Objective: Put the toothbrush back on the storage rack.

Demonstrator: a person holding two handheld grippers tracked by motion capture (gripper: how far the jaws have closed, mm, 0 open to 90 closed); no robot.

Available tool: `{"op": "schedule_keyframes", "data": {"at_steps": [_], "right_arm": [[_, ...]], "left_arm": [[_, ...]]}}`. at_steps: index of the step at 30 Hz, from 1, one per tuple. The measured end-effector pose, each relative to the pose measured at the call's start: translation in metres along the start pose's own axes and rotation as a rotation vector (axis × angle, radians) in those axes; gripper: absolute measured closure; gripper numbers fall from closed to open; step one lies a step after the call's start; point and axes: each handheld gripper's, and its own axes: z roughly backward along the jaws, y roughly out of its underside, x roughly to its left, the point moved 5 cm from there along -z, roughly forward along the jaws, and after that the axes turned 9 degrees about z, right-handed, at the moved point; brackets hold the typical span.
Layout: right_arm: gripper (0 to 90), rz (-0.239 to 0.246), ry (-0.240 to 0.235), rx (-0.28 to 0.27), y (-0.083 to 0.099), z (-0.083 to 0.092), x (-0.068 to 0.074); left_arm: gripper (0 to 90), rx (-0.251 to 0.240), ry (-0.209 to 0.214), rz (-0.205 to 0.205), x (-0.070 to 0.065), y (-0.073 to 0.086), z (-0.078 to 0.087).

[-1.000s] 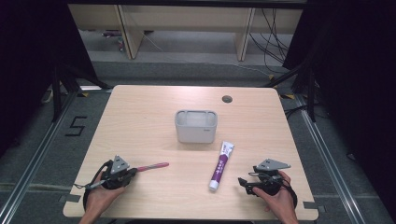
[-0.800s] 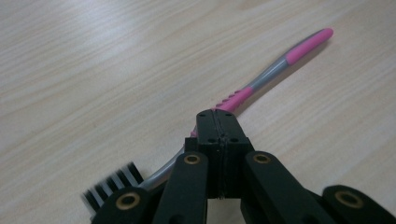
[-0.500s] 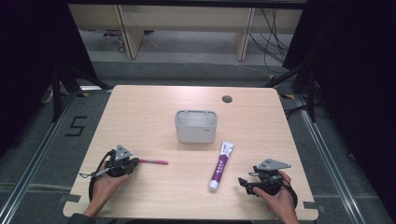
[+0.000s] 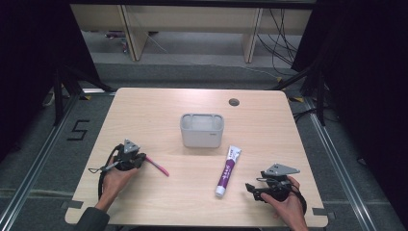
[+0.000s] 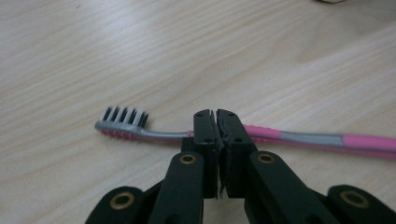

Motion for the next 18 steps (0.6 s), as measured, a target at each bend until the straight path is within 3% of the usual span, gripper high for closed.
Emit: {"op": "schedule_keyframes", "data": {"at_steps": [7,8,9,11,18], "right_arm": [[21.1,0.017,-0.005,-0.001,0.000,0.000,-0.002],[21.1,-0.004,-0.004,-0.004,0.000,0.000,0.000],[21.1,0.035,0.023,-0.011,0.000,0.000,-0.003],[21.1,0.032,0.023,-0.009,0.000,0.000,-0.004],[21.1,0.035,0.028,-0.010,0.000,0.000,-0.004]], "left_arm": [[85.7,0.001,-0.003,0.011,0.000,-0.013,-0.012],[85.7,0.000,0.002,0.011,0.000,-0.015,-0.013],[85.7,-0.003,0.000,0.022,0.000,-0.016,-0.014],[85.8,-0.013,0.007,0.024,-0.002,-0.020,-0.017],[85.1,0.003,0.015,0.003,-0.012,-0.025,-0.026]]}}
